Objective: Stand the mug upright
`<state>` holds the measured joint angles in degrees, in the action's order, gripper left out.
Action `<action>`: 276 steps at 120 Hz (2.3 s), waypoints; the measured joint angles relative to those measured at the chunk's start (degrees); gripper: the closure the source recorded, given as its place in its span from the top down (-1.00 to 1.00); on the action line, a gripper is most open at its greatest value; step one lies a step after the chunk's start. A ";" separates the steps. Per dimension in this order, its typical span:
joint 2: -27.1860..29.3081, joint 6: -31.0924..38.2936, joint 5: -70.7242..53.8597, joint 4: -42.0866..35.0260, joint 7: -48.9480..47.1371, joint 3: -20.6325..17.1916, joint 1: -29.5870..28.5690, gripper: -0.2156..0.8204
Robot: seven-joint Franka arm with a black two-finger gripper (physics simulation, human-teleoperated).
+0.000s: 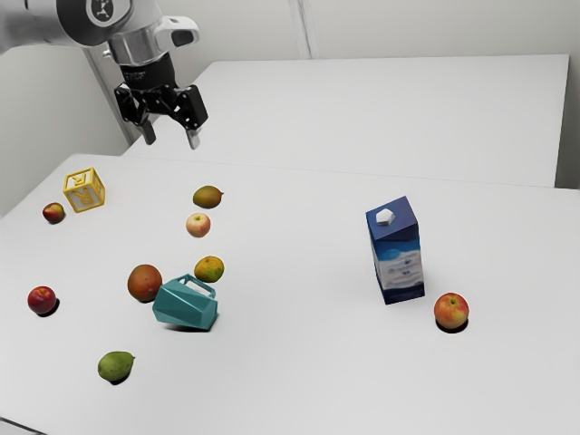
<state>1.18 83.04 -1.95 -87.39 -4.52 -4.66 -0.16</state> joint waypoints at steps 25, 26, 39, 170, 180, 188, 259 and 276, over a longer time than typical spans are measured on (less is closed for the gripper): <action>1.34 0.80 -0.05 -1.68 -0.20 0.05 -0.06 0.53; 1.50 0.85 -0.04 -1.91 -0.21 0.08 -0.04 0.53; 3.02 1.30 0.01 -3.81 -0.24 0.34 -0.25 0.53; 13.14 29.30 24.12 -43.73 21.11 4.40 -19.06 0.52; 12.91 31.06 26.21 -45.64 23.30 4.80 -19.28 0.52; 12.73 32.05 27.46 -46.79 24.86 4.95 -19.47 0.52; 7.89 39.46 37.22 -52.10 37.35 5.10 -20.32 0.52; 6.49 40.41 38.46 -52.29 39.87 5.10 -20.58 0.52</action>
<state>7.67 123.45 36.51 -139.68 35.36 0.44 -20.74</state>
